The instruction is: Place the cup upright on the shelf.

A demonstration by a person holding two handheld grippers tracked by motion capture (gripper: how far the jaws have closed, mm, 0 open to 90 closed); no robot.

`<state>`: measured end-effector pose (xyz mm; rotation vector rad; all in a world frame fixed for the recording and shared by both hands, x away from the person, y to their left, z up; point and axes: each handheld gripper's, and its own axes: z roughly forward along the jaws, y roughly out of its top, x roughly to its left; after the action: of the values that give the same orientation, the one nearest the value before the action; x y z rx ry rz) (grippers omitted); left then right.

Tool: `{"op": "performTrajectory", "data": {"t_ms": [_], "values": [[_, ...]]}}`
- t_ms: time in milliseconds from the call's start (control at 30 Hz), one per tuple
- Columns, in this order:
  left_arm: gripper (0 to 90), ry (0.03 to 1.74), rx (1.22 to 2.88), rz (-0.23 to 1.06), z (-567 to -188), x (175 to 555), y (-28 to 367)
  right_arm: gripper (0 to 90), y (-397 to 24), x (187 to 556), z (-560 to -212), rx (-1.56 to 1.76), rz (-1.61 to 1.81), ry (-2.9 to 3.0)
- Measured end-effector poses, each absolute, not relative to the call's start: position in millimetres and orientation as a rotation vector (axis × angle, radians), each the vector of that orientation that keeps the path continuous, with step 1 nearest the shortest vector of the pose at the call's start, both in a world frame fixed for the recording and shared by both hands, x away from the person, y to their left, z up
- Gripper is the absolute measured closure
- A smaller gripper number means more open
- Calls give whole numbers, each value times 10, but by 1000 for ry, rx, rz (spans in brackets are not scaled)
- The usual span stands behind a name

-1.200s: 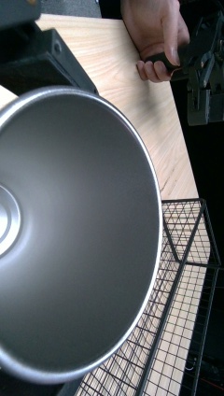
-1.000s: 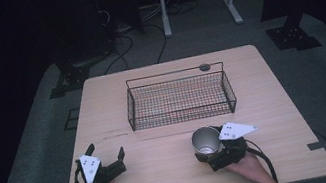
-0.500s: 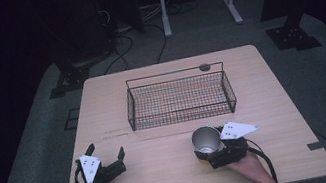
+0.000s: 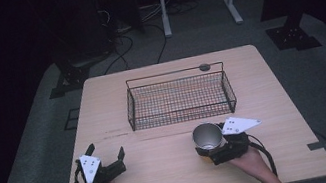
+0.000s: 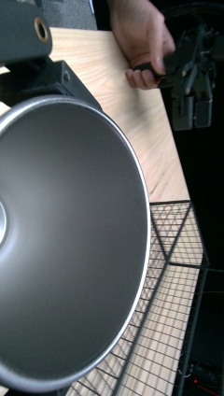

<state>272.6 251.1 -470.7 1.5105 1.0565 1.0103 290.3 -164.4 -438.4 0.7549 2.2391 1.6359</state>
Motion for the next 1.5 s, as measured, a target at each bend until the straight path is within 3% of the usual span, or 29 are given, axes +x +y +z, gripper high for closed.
{"op": "performTrajectory", "data": {"t_ms": [1500], "values": [[0,1059,1512,1006,-4706,2728,2519,98,-1609,3694,-3669,744,1645,2261]]}}
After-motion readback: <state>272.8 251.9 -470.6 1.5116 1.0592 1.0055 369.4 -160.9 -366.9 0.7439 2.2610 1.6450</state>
